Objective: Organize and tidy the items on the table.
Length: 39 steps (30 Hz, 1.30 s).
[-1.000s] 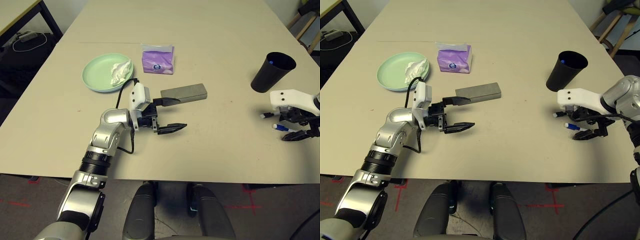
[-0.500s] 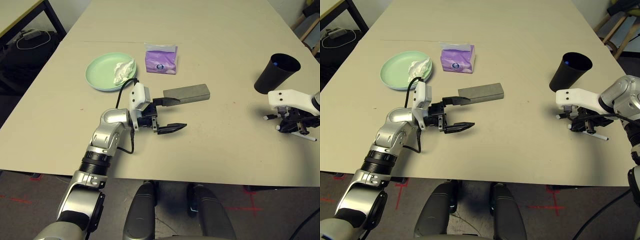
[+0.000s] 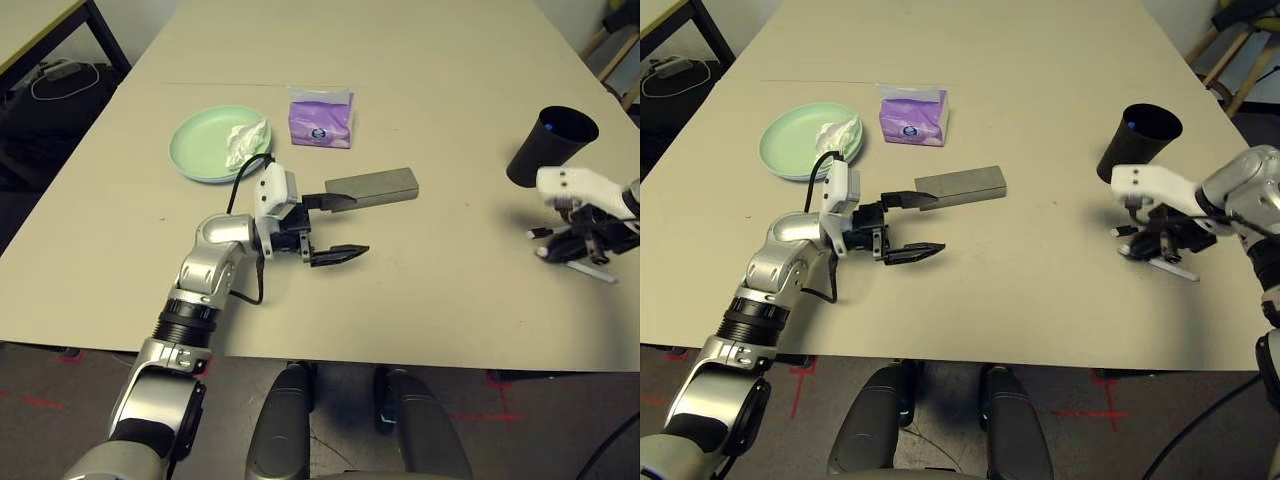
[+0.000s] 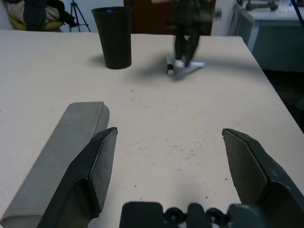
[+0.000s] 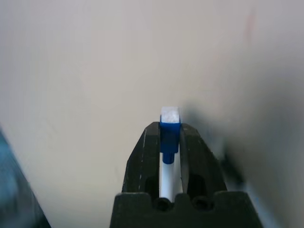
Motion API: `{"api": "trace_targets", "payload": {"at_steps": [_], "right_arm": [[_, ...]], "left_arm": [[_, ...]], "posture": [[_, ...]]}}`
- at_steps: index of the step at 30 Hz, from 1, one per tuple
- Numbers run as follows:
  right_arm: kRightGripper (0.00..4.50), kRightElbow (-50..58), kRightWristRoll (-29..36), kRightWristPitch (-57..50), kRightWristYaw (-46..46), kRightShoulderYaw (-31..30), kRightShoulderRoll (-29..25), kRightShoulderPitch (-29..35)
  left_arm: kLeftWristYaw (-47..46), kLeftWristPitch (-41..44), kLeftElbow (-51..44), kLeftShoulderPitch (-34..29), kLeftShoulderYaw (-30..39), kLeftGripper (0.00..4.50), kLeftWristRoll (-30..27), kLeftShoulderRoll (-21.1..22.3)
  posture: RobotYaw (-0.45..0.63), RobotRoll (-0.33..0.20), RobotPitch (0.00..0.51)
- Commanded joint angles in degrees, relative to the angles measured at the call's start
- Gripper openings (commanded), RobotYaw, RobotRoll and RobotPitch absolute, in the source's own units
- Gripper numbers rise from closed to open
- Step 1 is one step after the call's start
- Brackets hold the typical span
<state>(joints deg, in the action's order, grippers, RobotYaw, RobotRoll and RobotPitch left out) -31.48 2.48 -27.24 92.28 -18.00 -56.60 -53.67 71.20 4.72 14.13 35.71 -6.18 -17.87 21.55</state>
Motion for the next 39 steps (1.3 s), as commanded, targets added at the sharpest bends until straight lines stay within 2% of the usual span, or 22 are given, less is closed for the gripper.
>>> {"api": "trace_targets", "payload": {"at_steps": [1, 5, 9, 12, 17, 21, 28, 34, 39], "right_arm": [[0.41, 0.52, 5.57, -4.9, -2.44, 6.29, 2.72, -2.44], [0.41, -0.52, 7.34, -2.87, -8.63, 11.82, 5.84, -3.24], [0.41, -3.17, 10.06, 7.65, -23.35, 21.37, 13.23, -2.37], [0.41, -3.17, 11.44, 13.53, -30.83, 25.96, 17.86, -0.31], [0.41, 0.29, 12.87, 20.15, -43.03, 30.68, 25.39, 3.98], [0.41, 1.68, 13.1, 24.59, -52.28, 33.31, 29.52, 4.72], [0.41, 0.19, 12.18, 28.76, -63.49, 34.68, 30.25, 1.83], [0.41, -1.12, 10.02, 23.39, -73.31, 34.86, 28.59, -1.79], [0.41, -0.17, 10.57, 13.01, -80.16, 35.76, 28.06, -4.07]], "left_arm": [[1.54, 0.31, 0.71, 0.14, -0.86, 4.5, -0.17, 0.99], [1.82, 1.57, 0.62, 0.65, -0.66, 4.5, -0.74, 1.05], [1.48, 0.59, 1.4, 1.62, -1.02, 4.5, 0.6, 1.39], [0.9, -0.25, 2.16, 2.34, -1.37, 4.5, 1.37, 1.13], [-0.73, -0.45, 3.26, 3.43, -1.43, 4.5, 1.77, 0.67], [-1.53, 0.06, 3.77, 3.86, -1.17, 4.5, 1.65, 0.63], [-3.41, -0.21, 4.93, 4.56, -1.25, 4.5, 2.06, 0.22], [-3.2, -0.07, 4.65, 4.3, -1.35, 4.5, 2.07, 0.19], [-3.22, 0.12, 4.34, 4.18, -1.43, 4.5, 2.09, 0.16]], "posture": [[0.12, 0.0, 0.132], [0.11, 0.0, 0.122], [0.1, 0.0, 0.114], [0.1, 0.0, 0.109], [0.08, 0.0, 0.1], [0.08, 0.0, 0.094], [0.08, 0.0, 0.096], [0.08, 0.0, 0.098], [0.08, 0.0, 0.099]]}}
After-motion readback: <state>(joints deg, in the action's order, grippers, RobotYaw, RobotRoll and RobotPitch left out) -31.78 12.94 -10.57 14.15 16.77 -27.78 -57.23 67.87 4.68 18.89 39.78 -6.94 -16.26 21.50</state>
